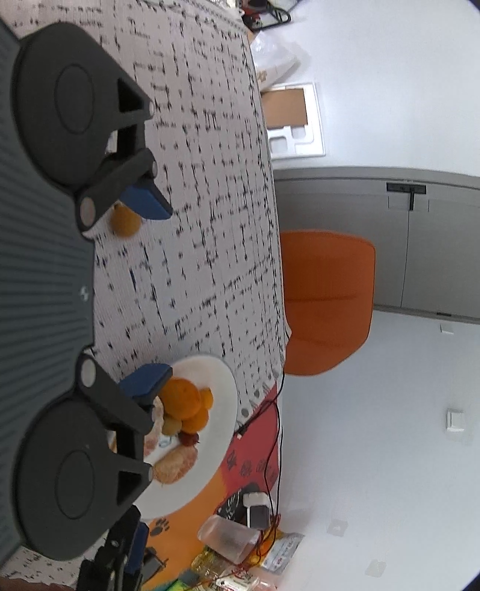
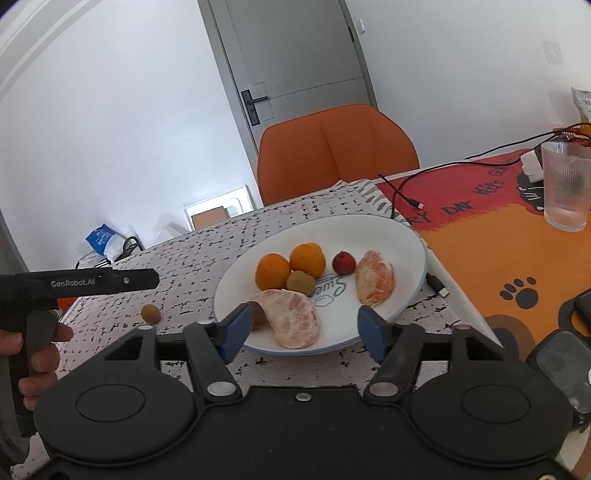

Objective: Organize fruits

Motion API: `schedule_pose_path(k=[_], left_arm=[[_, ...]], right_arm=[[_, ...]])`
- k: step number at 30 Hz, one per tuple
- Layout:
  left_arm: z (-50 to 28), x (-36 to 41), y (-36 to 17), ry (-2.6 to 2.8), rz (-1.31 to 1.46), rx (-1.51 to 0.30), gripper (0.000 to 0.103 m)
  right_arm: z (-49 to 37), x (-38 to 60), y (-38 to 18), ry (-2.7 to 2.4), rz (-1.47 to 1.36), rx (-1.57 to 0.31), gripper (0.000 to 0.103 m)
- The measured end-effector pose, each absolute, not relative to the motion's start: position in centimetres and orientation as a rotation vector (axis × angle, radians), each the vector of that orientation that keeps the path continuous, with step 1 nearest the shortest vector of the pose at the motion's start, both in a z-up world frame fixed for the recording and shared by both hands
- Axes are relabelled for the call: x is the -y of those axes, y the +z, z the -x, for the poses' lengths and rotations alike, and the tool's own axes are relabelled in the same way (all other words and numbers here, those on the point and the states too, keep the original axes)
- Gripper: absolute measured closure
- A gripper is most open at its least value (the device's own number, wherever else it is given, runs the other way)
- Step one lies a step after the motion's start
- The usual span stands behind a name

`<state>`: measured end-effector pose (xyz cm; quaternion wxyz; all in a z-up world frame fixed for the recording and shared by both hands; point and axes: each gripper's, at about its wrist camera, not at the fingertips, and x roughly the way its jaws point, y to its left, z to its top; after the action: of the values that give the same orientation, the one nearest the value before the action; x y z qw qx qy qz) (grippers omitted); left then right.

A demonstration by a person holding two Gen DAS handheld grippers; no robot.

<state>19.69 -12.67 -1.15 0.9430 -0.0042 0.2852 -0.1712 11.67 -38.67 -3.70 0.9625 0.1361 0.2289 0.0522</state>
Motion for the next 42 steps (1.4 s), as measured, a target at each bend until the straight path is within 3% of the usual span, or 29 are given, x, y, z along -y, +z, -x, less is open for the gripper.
schedule_pose_path(k=[14,21,30,33,38,42], left_arm=[[-18.8,8.9,-2.0,-0.266,0.044,-0.591,0.016],[-18.5,8.2,-3.6,-0.264,0.057,-0.626,0.016],[-18.1,6.9,-5.1,-0.258,0.093,-0.643,0.016],[-18.3,6.6,-5.7,-0.271,0.135,-0.661,0.022],[-18.4,7.0,-6.3,-0.28,0.116,-0.668,0.047],[-18.6,7.0,-6.6,-0.291,0.12,-0.667,0.062]], right_arm=[[-12.0,36.3,-3.5,0.154,-0.243,-0.451,0.007],[-12.2,35.2,-3.7,0.161,-0.21,-0.462,0.0],[-13.1,33.7,-3.9,0.185,-0.182,-0.482,0.0],[-13.4,33.2,-3.8,0.195,-0.175,-0.484,0.0],[-13.9,32.6,-3.4,0.209,-0.171,-0.478,0.0],[-14.3,31.9,-3.2,0.224,-0.164,-0.476,0.0]])
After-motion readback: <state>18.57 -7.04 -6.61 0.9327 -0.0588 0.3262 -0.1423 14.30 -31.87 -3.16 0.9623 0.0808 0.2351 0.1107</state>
